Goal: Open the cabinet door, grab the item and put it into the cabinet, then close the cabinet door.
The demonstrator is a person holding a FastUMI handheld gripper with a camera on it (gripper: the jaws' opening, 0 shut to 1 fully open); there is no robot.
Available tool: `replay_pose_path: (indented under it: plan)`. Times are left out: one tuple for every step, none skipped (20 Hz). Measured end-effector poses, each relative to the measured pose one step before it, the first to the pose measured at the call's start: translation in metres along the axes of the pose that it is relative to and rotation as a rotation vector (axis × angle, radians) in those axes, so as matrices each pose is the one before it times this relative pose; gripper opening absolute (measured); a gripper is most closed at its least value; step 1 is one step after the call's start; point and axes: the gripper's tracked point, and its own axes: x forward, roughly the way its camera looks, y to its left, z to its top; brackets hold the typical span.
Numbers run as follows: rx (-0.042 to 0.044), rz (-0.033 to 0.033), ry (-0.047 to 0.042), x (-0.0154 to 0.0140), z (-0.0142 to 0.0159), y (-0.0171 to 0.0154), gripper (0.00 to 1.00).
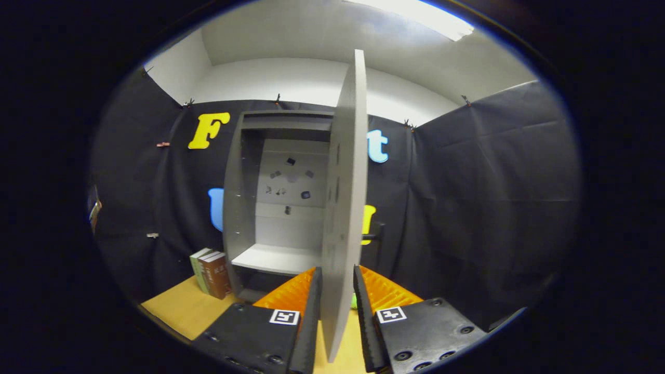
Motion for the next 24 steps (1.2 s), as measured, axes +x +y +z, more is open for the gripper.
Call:
replay_pose_path:
  plan:
    - [0.02504,0.04937,0.02496,-0.00219,-0.00816,0.01738,0.44]
    - [0.01942,0.05086,0.01748,-0.00467,-0.00495,0.01476,0.55]
    - [0.01244,0.04286,0.02067,0.00118,-0.00937,0.01539,0.66]
    - [0.00604,0.0413,0.03457,0.005,-0.01625,0.01662,0.77]
    - [0.0014,0.02,0.04794,0.00678,-0.01988,0.01013,0.88]
    - [0.00914,0.02163,0.05698,0.01714,-0.02735,0.01337,0.99]
    - [0.0131,0.01051,0.05737,0.01564,-0.02758,0.00881,0.97]
    - [0.01671,0.00396,0.04632,0.01472,-0.02723,0.00674,0.98]
    - [0.00837,-0.00057,0.05381,0.01497,-0.02786,0.00188,0.97]
    - [0.00889,-0.00407,0.04945,0.0157,-0.02317,-0.00042,0.98]
    - [0.00916,-0.00697,0.04947,0.01494,-0.02449,-0.00212,0.98]
    - [0.00041,-0.01226,0.05039,0.01828,-0.0257,-0.0028,1.0]
    - [0.01047,-0.00425,0.0488,0.01839,-0.02491,-0.00117,0.99]
    - [0.01677,-0.00613,0.05393,0.01846,-0.02427,-0.00272,0.99]
    - [0.00893,-0.0109,0.0348,0.0167,-0.0179,-0.00338,0.99]
    - [0.00188,-0.02231,0.03622,0.01894,-0.01693,-0.00417,0.99]
    - [0.00482,-0.01367,0.03235,0.01412,-0.01614,-0.0028,0.99]
    - [0.00713,-0.00415,0.02721,0.01282,-0.01178,-0.0012,0.99]
    - [-0.00061,-0.01017,0.02739,0.00924,-0.00935,-0.00289,0.99]
    - [-0.01017,-0.00998,0.02203,0.01083,-0.01188,-0.00363,0.99]
    - [-0.01629,-0.02028,0.01406,0.00703,-0.01018,-0.00623,0.99]
    - [-0.01254,-0.00561,0.01689,0.002,-0.00836,-0.00174,0.99]
    - [-0.00126,-0.00543,0.00972,0.00322,-0.00526,-0.00351,0.99]
    - [0.00816,-0.00623,0.01317,0.00832,-0.00382,-0.0035,0.98]
